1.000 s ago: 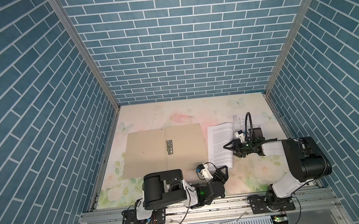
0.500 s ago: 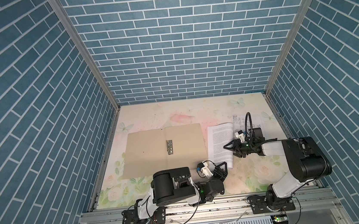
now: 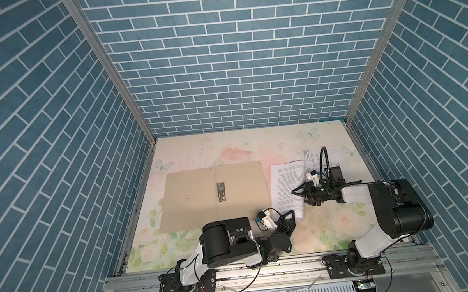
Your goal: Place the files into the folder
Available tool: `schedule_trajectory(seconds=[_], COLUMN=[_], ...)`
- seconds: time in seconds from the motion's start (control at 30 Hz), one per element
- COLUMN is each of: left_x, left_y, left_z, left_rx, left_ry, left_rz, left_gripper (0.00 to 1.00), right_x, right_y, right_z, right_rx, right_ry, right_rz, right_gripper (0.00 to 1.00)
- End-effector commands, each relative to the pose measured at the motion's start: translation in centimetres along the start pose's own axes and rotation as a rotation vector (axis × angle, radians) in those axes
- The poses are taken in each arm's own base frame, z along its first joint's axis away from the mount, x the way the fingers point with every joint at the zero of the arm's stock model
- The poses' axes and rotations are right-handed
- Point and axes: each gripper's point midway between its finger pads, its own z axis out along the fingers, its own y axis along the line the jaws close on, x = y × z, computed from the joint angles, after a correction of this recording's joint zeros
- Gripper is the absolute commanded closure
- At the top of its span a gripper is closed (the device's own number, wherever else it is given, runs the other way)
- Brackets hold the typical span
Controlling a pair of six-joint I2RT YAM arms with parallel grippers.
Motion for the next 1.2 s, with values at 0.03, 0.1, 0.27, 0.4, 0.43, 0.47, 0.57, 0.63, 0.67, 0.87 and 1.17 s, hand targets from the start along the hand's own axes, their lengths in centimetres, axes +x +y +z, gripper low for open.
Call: schedule_trajectory(seconds=[0.03,0.1,0.27,0.4,0.43,0.47,0.57,0.63,0.67,0.87,1.17], left_x=[0.1,0.2,0.1,-0.2,-0.3,-0.4,-0.4,-0.4,-0.4,-0.6,-1.4], left_y=[-0.9,-0.9,-1.7,-2.0,-2.1,-2.1,-2.3,-2.6,-2.8,-4.1,-6.6], left_z=[0.9,1.0,1.0,0.7,0.6,0.5,0.4,0.3,0.2,0.1,-0.5], left_rx=[0.052,0.055,0.069,0.065,0.066,0.068,0.074,0.080,0.086,0.118,0.157], left_ry=[-0.020,-0.022,-0.038,-0.049,-0.051,-0.055,-0.060,-0.063,-0.066,-0.079,-0.110], left_rz=[-0.016,-0.015,0.002,0.017,0.016,0.018,0.021,0.021,0.024,0.037,0.070], left_gripper=[0.64,0.67,0.77,0.80,0.81,0.82,0.84,0.85,0.86,0.90,0.94], right_x=[1.5,1.4,1.5,1.4,1.3,1.3,1.2,1.2,1.2,1.1,0.6], right_y=[-1.9,-1.8,-1.4,-0.9,-0.8,-0.7,-0.4,-0.2,-0.1,0.3,1.6], right_z=[-0.1,-0.1,-0.3,-0.7,-0.8,-0.9,-1.1,-1.2,-1.3,-1.7,-3.8], right_rx=[0.072,0.073,0.072,0.068,0.068,0.068,0.064,0.063,0.062,0.063,0.029], right_ry=[0.019,0.020,0.026,0.017,0.013,0.011,0.004,0.003,0.001,-0.009,-0.067], right_rz=[0.063,0.059,0.050,0.039,0.037,0.035,0.028,0.025,0.023,0.015,-0.001], right_gripper=[0.48,0.48,0.48,0.48,0.48,0.48,0.48,0.48,0.48,0.47,0.25])
